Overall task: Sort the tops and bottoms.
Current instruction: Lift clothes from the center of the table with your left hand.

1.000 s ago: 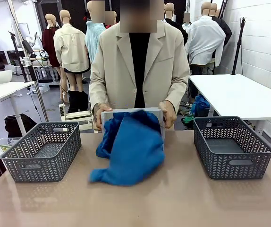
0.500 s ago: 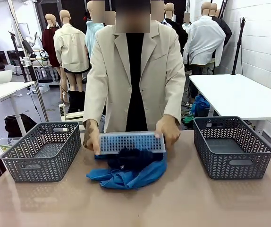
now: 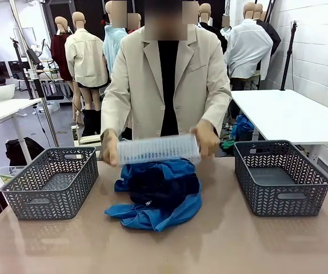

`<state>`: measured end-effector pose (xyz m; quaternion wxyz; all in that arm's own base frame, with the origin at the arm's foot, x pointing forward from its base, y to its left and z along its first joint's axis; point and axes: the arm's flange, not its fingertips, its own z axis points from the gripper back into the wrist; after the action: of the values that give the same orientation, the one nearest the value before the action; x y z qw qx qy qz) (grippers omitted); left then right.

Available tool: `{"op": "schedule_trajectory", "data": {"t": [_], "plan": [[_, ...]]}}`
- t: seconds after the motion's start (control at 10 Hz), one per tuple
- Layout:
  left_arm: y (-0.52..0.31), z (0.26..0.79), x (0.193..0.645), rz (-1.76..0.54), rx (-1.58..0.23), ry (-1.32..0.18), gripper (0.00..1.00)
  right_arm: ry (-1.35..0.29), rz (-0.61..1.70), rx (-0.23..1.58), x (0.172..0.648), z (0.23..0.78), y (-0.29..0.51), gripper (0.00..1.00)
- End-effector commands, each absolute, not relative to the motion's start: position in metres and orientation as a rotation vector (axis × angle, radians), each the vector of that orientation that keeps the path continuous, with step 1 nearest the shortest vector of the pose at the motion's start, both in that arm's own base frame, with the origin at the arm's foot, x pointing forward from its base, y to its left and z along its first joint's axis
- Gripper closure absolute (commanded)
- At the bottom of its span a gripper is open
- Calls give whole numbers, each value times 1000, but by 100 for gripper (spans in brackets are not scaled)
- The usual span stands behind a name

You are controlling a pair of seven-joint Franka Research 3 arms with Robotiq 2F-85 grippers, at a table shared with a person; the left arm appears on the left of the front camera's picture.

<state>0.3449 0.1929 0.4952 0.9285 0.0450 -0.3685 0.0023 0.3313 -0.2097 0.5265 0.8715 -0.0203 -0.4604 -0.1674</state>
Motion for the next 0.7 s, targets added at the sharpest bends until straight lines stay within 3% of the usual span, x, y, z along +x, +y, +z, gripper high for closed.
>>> {"op": "schedule_trajectory", "data": {"t": [0.0, 0.6], "plan": [[194, 495, 343, 23, 85, -751, 0, -953, -358, -36, 330, 526, -208, 0], [194, 495, 343, 23, 85, -751, 0, -953, -358, -36, 330, 526, -208, 0]]}}
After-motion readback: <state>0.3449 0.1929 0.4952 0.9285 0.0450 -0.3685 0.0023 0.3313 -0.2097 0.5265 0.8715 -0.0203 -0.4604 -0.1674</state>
